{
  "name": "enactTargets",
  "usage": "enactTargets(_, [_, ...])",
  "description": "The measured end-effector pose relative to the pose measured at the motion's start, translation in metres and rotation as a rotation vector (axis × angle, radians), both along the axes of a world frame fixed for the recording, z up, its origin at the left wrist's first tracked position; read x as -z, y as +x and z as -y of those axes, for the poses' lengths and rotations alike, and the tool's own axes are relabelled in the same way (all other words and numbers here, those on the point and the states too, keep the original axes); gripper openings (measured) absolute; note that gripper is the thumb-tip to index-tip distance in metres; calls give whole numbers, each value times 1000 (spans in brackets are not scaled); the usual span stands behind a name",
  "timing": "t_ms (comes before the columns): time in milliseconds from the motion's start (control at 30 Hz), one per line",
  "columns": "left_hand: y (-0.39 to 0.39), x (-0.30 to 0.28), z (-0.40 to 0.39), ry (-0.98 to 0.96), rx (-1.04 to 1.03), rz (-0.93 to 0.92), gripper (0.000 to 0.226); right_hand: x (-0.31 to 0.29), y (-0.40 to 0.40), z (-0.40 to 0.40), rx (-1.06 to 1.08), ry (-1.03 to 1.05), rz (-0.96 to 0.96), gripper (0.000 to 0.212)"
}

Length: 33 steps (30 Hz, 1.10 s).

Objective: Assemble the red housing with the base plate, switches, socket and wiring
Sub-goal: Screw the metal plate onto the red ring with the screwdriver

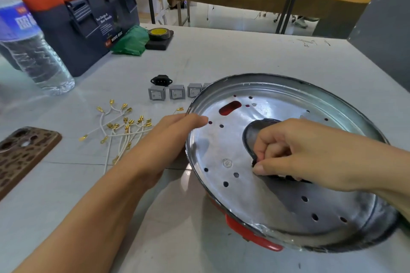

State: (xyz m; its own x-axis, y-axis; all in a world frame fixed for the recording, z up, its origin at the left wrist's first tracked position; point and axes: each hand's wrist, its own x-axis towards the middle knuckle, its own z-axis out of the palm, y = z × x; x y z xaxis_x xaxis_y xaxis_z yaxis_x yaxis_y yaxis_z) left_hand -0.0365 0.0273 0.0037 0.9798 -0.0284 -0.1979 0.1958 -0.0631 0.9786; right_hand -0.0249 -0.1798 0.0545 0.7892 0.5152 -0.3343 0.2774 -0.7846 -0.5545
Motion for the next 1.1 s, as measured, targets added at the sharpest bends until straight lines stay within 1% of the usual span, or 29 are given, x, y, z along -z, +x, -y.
enactTargets(67, [0, 0, -1, -79, -16, -7, 19, 0, -3, 0, 11, 25, 22, 16])
enactTargets(100, [-1, -2, -1, -110, 3, 6, 16, 0, -5, 1, 15, 31, 41, 15])
enactTargets(133, [-2, -4, 1, -125, 20, 25, 22, 0, -7, 1, 17, 34, 62, 15])
enactTargets(233, [-6, -10, 9, -278, 83, 61, 52, -2, -13, 2, 31, 74, 98, 15])
enactTargets(267, [-7, -11, 11, -347, 96, 88, 54, -3, -15, 2, 42, 98, 99, 15])
enactTargets(333, [-5, -7, 13, -486, 110, 106, 44, -5, -19, 3, 48, 127, 126, 15])
enactTargets(433, [-4, -7, 10, -591, 125, 85, 52, -6, -26, 1, 27, 116, 222, 16])
enactTargets(600, [-4, -8, 9, -572, 86, 174, 43, -9, -30, -2, 34, 100, 299, 17])
enactTargets(700, [-3, -7, 9, -551, 68, 222, 43, -13, -29, -4, 46, 105, 346, 19])
enactTargets(833, [-4, -8, 11, -569, 87, 250, 46, -14, -29, -6, 27, 79, 384, 19])
enactTargets(967, [-4, -8, 10, -570, 77, 233, 42, -15, -29, -2, 15, 83, 375, 17])
enactTargets(1100, [-3, -12, 11, -542, 23, 171, 39, -16, -18, 10, 86, 221, 277, 18])
